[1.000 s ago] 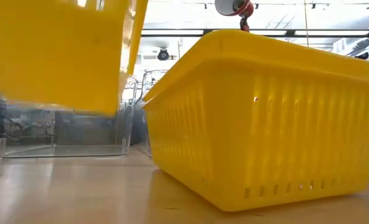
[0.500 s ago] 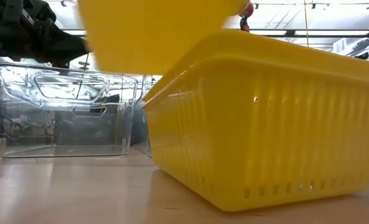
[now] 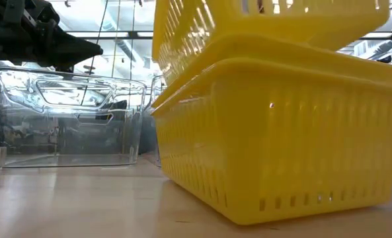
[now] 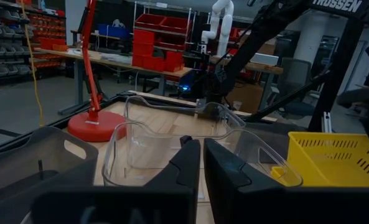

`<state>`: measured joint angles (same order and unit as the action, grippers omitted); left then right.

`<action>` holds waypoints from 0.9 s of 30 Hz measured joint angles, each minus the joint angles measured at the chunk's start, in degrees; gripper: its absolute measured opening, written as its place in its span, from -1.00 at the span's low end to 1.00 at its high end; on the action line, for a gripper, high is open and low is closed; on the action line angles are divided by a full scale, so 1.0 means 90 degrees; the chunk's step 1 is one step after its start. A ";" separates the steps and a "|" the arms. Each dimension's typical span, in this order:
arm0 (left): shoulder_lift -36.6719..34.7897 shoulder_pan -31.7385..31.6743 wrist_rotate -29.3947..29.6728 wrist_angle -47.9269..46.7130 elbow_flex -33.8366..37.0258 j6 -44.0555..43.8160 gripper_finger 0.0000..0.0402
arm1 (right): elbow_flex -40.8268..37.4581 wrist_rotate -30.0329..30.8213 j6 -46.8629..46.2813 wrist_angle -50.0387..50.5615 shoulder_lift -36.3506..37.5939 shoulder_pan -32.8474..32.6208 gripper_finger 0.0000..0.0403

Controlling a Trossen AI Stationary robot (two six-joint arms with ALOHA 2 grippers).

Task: Stack baskets by color
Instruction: Stack the left yellow bin on the right yellow bin

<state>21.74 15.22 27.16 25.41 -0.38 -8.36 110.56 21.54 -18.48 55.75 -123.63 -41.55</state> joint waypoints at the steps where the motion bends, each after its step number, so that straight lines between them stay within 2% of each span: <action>1: 0.0000 0.0002 0.0002 0.0000 0.0000 0.0000 -0.86 | -0.0042 0.0000 0.0001 -0.0084 0.0000 0.0006 -0.94; 12: 0.0000 0.0000 0.0002 0.0000 0.0000 0.0000 -0.83 | -0.0845 -0.0023 -0.0053 -0.0858 -0.0002 0.0007 -0.92; 20: -0.0002 0.0000 0.0002 0.0000 0.0000 0.0002 -0.86 | -0.1112 -0.0307 -0.0698 -0.1099 -0.0012 0.0080 -0.67; 27: -0.0002 0.0000 0.0002 0.0000 0.0000 0.0000 -0.82 | -0.1107 -0.0550 -0.0860 -0.1100 0.0192 0.0197 -0.45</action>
<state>21.72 15.23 27.18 25.41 -0.38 -8.36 100.60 16.59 -26.22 45.84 -121.90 -39.78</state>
